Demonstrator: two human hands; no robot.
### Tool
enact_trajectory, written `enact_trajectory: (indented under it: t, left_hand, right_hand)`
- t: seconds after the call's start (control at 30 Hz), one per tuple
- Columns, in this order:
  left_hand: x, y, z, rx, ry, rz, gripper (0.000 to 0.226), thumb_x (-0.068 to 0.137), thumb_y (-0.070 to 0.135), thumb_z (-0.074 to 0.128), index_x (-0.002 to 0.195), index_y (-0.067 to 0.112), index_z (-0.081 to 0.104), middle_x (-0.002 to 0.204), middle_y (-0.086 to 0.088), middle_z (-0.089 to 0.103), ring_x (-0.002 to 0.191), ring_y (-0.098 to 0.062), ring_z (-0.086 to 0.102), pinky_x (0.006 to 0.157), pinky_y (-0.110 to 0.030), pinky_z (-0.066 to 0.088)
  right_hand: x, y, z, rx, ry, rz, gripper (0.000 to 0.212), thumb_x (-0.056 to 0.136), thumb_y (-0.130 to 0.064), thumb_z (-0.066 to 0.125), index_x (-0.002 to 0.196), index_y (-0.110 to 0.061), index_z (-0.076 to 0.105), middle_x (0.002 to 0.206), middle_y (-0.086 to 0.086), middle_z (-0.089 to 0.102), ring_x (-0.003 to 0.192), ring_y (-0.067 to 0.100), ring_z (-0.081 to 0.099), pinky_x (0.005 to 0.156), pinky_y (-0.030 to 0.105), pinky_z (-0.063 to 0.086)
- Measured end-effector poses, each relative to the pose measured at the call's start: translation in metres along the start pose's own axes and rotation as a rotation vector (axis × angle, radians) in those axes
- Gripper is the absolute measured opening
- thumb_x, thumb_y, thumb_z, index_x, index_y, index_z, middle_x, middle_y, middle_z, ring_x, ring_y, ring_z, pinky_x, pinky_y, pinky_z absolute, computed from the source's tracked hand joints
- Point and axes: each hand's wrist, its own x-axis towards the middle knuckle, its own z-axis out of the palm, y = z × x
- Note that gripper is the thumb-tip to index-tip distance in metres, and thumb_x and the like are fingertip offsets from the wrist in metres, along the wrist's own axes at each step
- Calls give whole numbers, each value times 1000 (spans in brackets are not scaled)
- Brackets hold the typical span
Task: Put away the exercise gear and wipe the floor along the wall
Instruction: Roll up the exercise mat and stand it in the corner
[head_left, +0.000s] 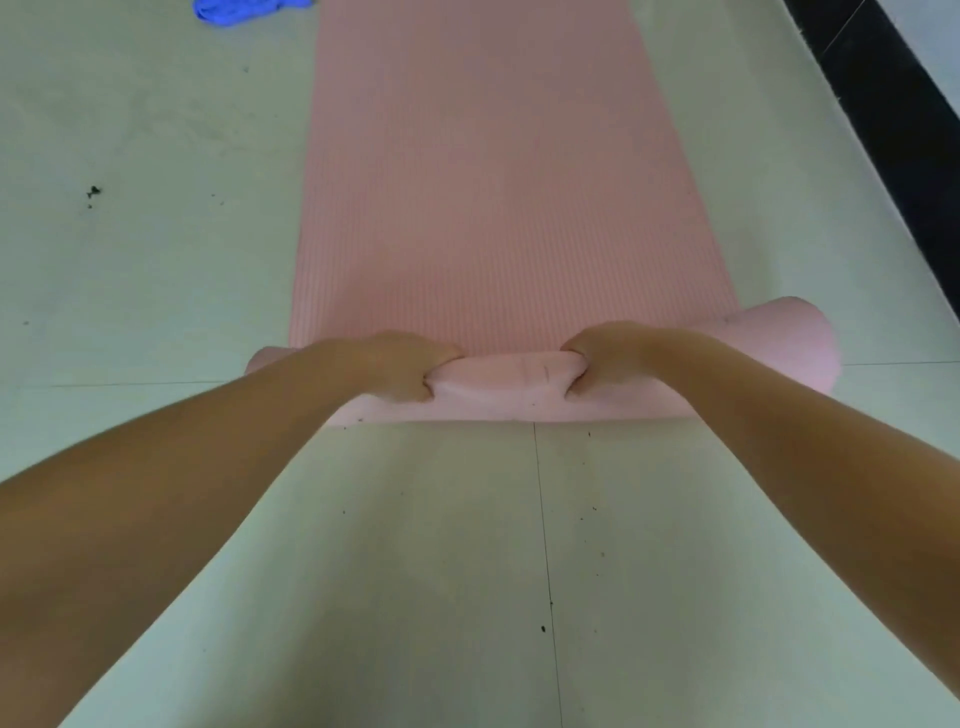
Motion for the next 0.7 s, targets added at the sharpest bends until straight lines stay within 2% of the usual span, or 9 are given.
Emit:
enact_trajectory:
  t: [0.1, 0.17, 0.27, 0.37, 0.43, 0.5, 0.57, 0.63, 0.7]
  left_hand:
    - [10, 0, -14, -304, -145, -49, 57, 85, 12, 57, 139, 20, 40, 128, -2, 51, 110, -18, 48, 81, -25, 38]
    - [18, 0, -22, -157, -118, -81, 69, 89, 13, 58, 147, 25, 23, 144, -5, 38, 133, -24, 36, 103, -38, 33]
    - [17, 11, -15, 334, 146, -168, 78, 94, 17, 48, 150, 26, -7, 158, -10, 3, 145, -28, 6, 111, -63, 7]
    - [9, 43, 36, 476, 459, -177, 85, 84, 14, 56, 151, 20, 4, 153, -25, 15, 139, -44, 19, 103, -69, 21]
    - [7, 57, 64, 409, 467, -245, 97, 75, 23, 69, 150, 23, 7, 151, -31, 14, 137, -53, 17, 99, -73, 22]
    - [24, 50, 72, 313, 369, -287, 105, 85, 34, 62, 143, 25, -24, 152, -29, -15, 137, -54, -10, 102, -73, 5]
    - [44, 41, 55, 318, 312, -322, 104, 89, 28, 58, 139, 24, -33, 154, -24, -17, 139, -50, -12, 104, -71, 5]
    - [58, 30, 39, 344, 271, -316, 102, 87, 13, 55, 142, 28, -29, 156, -19, -9, 141, -46, -4, 104, -70, 11]
    - [63, 24, 24, 317, 208, -314, 101, 85, 3, 53, 144, 32, -23, 156, -15, -2, 141, -42, 4, 104, -69, 14]
  right_hand:
    - [19, 6, -20, 116, -150, 47, 38, 81, -33, 70, 117, -23, 61, 109, -3, 63, 98, 22, 61, 86, 33, 46]
    - [31, 10, -30, 85, -182, 61, 42, 80, -38, 71, 119, -24, 59, 107, -4, 60, 104, 24, 61, 86, 34, 45]
    - [50, 19, -36, 67, -160, 74, 50, 79, -41, 72, 122, -23, 56, 115, -4, 60, 107, 24, 59, 93, 37, 44]
    - [66, 28, -34, 82, -133, 94, 57, 77, -44, 73, 124, -23, 51, 121, -2, 57, 109, 24, 56, 97, 43, 42]
    - [74, 31, -34, 31, -99, 115, 63, 75, -49, 72, 127, -24, 47, 125, 0, 55, 112, 26, 53, 102, 50, 37]
    - [75, 26, -30, -119, 59, 140, 70, 79, -52, 65, 137, -27, 37, 136, 4, 46, 127, 29, 41, 108, 62, 16]
    - [60, 18, -10, -279, 340, 88, 66, 91, -38, 55, 147, -23, 24, 151, 10, 27, 142, 29, 20, 109, 66, 3]
    - [38, 15, 29, -330, 646, -54, 64, 90, -24, 57, 147, -14, 29, 153, 16, 26, 143, 34, 20, 108, 68, 10]
    - [13, 18, 60, -324, 688, -112, 78, 80, -38, 67, 146, -14, 33, 153, 19, 28, 141, 39, 25, 103, 71, 16]
